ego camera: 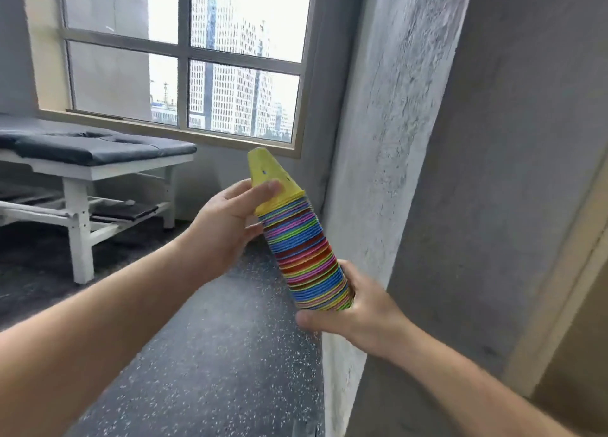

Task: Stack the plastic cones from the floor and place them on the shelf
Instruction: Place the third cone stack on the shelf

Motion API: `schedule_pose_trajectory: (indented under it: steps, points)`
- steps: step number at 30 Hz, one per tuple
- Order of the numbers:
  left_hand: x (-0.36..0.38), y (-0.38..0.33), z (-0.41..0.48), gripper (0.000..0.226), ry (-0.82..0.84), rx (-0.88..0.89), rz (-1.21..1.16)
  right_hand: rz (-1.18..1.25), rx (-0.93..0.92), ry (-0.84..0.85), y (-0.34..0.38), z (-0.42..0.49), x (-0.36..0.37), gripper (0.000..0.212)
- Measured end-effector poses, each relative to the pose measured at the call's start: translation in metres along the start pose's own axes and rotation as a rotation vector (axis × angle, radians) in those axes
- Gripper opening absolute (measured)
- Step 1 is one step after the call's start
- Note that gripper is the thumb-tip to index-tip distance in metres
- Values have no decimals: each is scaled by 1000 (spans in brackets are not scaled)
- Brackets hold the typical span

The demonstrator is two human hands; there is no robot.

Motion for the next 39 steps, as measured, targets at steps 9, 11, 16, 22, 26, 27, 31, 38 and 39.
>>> schedule_pose_trajectory:
  steps: [9, 11, 16, 22, 26, 27, 31, 38, 39]
  points:
    - [79, -159, 94, 40, -6, 110, -9, 147, 61, -8, 127, 78, -97, 63]
    - [106, -206, 106, 39, 10, 98, 3, 183, 95, -11, 167, 82, -126, 64]
    - [181, -302, 120, 43, 95, 44, 3, 239, 218, -91, 244, 70, -208, 63]
    - [302, -372, 111, 42, 237, -16, -21, 131, 326, -301, 301, 6, -322, 68]
    - [382, -401, 93, 54, 396, -29, -1, -11, 378, -493, 330, -48, -393, 62]
    - [402, -408, 88, 57, 439, -32, 4, -51, 399, -540, 334, -62, -409, 62]
    - [480, -427, 77, 55, 621, -35, 42, -128, 516, -679, 345, -118, -471, 56]
    - [594, -425, 84, 38, 758, -58, 140, -201, 680, -754, 329, -180, -585, 70]
    - [607, -420, 88, 39, 758, -57, 154, -225, 700, -733, 321, -180, -599, 72]
Point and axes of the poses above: each hand's wrist, its own z-axis towards the middle knuckle, its own x-axis out of the palm, y = z × x, the point moved 9 cm from there along z, towards the middle knuckle, and after that the axes turned 10 degrees about -z, right-handed, at the moved point
